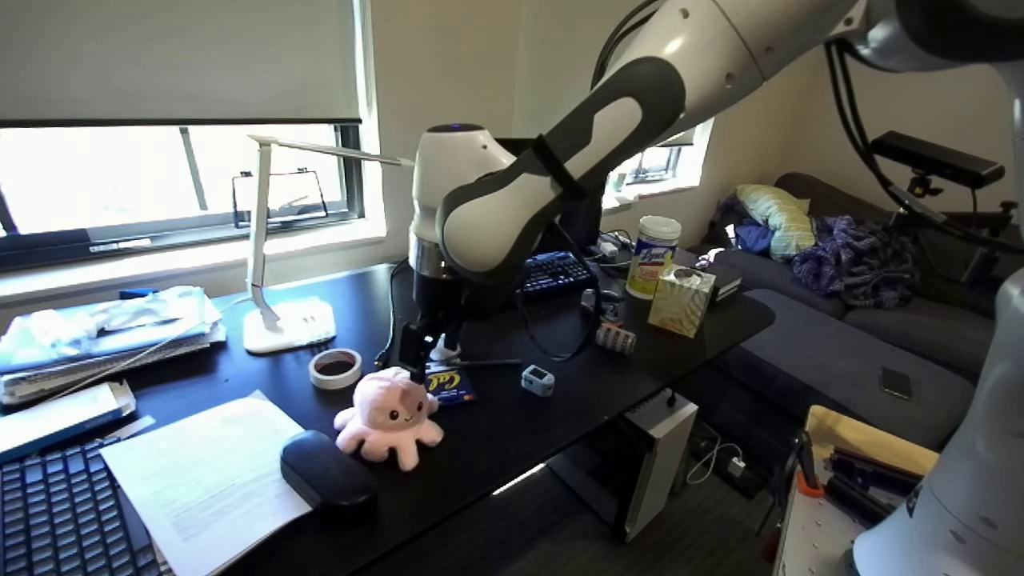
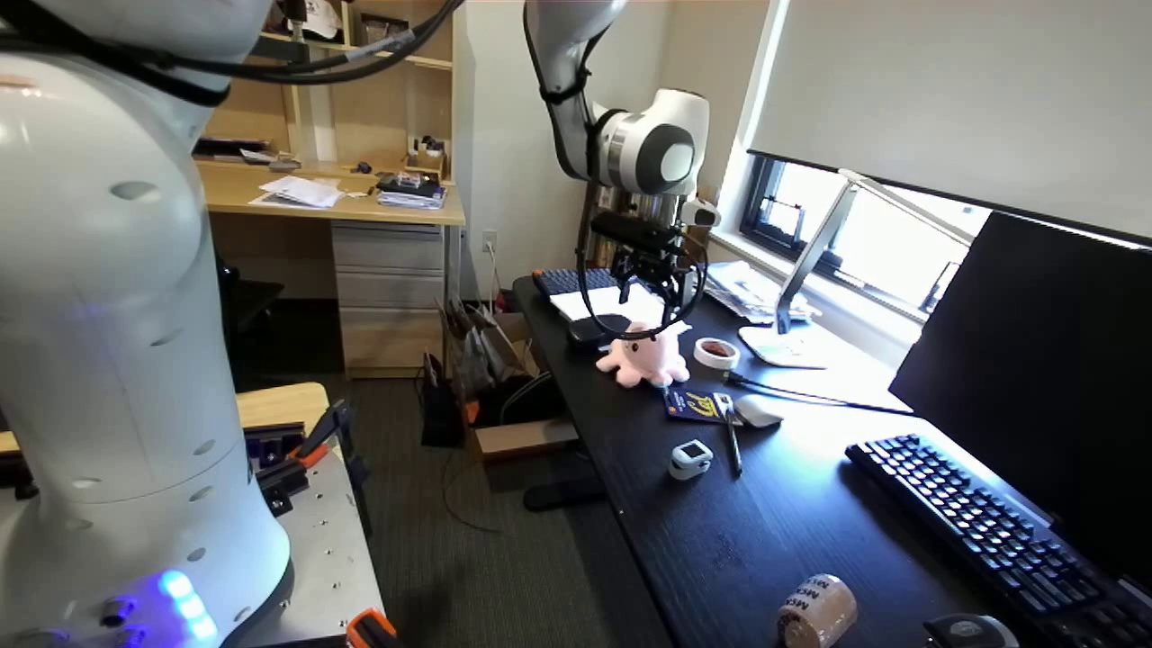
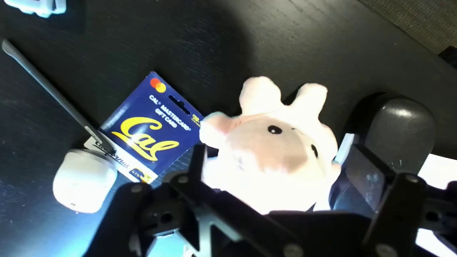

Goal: Move the pink octopus plush toy to the right

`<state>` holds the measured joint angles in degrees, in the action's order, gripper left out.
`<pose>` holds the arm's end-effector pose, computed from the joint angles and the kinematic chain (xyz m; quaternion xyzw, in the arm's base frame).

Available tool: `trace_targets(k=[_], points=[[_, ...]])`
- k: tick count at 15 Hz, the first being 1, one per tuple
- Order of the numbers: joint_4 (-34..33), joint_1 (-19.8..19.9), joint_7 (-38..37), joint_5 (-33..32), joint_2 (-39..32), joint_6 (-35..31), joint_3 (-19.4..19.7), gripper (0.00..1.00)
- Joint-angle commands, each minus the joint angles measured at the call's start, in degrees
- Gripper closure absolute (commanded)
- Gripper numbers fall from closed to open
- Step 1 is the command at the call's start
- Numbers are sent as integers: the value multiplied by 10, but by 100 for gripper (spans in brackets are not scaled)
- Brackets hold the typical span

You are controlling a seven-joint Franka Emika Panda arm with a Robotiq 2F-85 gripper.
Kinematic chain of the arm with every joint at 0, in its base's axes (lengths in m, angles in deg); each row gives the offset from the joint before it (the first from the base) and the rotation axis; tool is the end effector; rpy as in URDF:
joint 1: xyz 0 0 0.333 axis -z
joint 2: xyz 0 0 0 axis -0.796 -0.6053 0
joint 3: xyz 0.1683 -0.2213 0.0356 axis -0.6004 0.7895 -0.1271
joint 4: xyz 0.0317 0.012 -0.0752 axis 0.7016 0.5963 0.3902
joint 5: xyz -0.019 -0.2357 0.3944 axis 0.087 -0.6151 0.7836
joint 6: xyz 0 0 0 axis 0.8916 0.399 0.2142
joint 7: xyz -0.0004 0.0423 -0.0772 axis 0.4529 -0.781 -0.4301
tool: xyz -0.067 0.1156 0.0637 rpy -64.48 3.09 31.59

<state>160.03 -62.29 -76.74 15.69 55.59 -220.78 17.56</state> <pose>0.6478 0.1759 0.1329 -0.9929 -0.1117 -0.0399 0.0114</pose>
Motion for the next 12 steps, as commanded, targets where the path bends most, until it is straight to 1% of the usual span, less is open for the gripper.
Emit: trace_targets(k=[1,2,5,10,11,12], points=[[-86,-16,-14,-14,-67,12,12,0],[-102,-26,-20,-25,-82,14,20,0],[-149,-29,-6,-19,-125,40,18,0],[-199,-45,-20,-25,-169,62,33,0],[-208,-44,-14,-24,-176,68,33,4],[-213,-45,-16,-23,-180,70,34,27]])
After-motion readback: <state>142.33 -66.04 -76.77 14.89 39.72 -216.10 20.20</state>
